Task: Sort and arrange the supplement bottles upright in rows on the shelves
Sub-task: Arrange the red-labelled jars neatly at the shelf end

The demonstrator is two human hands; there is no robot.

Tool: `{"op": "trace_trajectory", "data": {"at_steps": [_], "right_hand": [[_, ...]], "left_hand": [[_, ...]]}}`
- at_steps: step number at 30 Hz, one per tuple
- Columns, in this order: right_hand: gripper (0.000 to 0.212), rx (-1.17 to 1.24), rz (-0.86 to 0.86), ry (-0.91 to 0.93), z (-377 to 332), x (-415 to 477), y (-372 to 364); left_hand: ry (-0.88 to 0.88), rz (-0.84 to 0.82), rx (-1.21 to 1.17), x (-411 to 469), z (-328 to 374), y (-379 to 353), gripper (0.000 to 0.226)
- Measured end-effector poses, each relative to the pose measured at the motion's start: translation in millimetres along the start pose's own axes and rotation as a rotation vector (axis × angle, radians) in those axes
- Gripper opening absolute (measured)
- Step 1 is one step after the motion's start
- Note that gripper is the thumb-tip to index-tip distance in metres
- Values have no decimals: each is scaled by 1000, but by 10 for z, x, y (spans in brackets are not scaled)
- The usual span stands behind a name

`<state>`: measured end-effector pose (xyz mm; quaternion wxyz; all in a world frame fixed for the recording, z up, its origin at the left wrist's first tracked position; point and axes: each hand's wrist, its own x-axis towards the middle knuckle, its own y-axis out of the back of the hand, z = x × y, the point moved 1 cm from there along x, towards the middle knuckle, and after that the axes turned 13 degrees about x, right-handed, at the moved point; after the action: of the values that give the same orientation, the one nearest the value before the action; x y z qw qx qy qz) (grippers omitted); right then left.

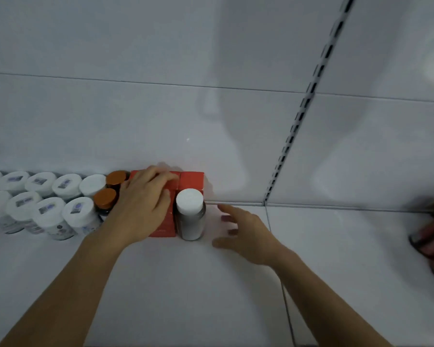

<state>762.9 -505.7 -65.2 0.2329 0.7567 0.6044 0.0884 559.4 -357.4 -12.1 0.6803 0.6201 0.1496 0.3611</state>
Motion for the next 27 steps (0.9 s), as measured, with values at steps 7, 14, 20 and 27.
{"op": "trace_trajectory", "data": {"at_steps": [7, 14, 20, 27], "right_hand": [[48, -348, 352, 23, -29, -740, 1390], [36, -545, 593, -125, 333, -1651, 2539], [31, -557, 706, -274, 798, -2453, 3241], [35, -420, 655, -250, 1234, -2584, 3250]], "left_hand": [[-261, 159, -190, 515, 925, 34, 36], [-514, -91, -127, 832, 2503, -477, 44], [-583, -209, -130, 900, 3603, -997, 50], [-626, -398, -335, 1194, 4653, -1449, 91]]}}
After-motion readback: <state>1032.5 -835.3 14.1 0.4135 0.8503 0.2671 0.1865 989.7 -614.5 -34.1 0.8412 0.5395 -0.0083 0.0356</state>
